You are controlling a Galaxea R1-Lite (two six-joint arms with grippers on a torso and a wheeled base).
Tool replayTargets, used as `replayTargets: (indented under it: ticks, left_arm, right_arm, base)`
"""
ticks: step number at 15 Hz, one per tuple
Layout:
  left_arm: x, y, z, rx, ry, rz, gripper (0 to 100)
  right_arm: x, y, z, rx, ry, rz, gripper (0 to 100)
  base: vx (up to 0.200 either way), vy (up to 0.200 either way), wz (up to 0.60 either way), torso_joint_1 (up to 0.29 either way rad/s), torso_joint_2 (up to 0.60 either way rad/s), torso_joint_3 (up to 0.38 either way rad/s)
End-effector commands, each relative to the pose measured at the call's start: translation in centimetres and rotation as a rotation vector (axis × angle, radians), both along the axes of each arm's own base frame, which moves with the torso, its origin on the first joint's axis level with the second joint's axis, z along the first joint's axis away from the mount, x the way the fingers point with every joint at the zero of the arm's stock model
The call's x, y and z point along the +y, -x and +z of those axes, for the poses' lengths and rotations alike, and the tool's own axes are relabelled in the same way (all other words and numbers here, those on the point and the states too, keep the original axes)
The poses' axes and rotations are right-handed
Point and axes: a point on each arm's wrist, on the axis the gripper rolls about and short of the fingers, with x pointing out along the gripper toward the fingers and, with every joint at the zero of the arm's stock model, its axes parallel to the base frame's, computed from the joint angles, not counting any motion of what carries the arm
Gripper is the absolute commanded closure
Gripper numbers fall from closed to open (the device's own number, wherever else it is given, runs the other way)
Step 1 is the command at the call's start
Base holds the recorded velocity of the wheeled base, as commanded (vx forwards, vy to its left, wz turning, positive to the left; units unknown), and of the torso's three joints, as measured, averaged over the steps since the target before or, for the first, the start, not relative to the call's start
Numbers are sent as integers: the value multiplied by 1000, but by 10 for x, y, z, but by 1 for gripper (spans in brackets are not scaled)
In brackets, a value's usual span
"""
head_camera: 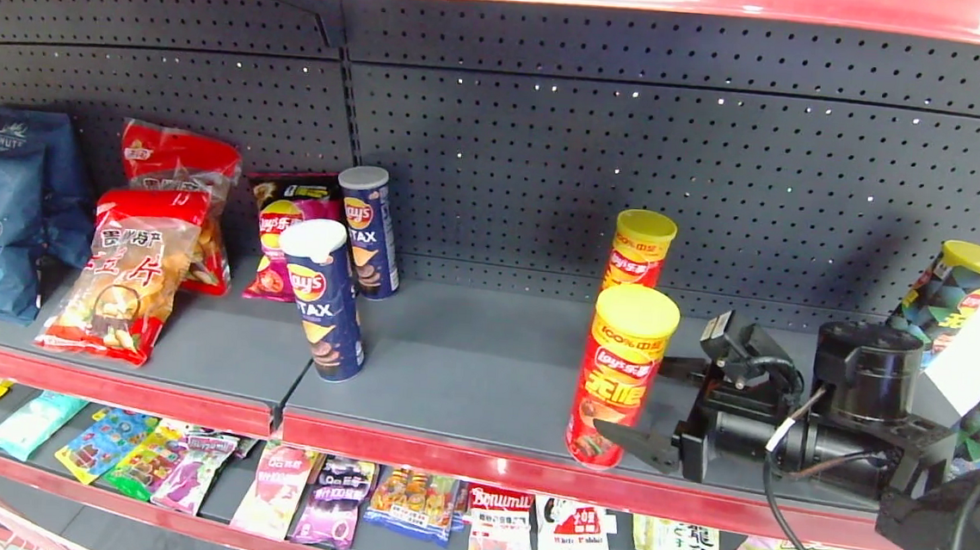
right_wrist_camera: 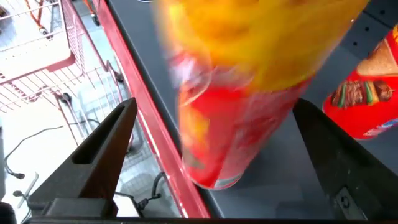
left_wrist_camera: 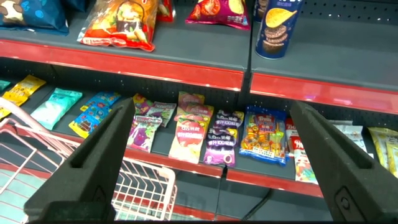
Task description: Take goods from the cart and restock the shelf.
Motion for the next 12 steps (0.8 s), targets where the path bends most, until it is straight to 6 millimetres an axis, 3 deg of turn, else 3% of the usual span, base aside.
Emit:
replayTargets:
  ticks: [1, 7, 12]
  left_arm:
    - [0, 0, 0, -1, 1, 0, 0]
    - [0, 0, 0, 0, -1, 0, 0]
    - [0, 0, 0, 0, 1, -20, 0]
  right_arm:
    - [-9, 8, 0, 8, 4, -18, 0]
    - [-27, 35, -4, 45, 20, -53, 0]
    - [-45, 70, 13, -22, 3, -108, 0]
  base:
    - [0, 0, 0, 0, 0, 0]
    - [0, 0, 0, 0, 0, 0]
    - [0, 0, 0, 0, 0, 0]
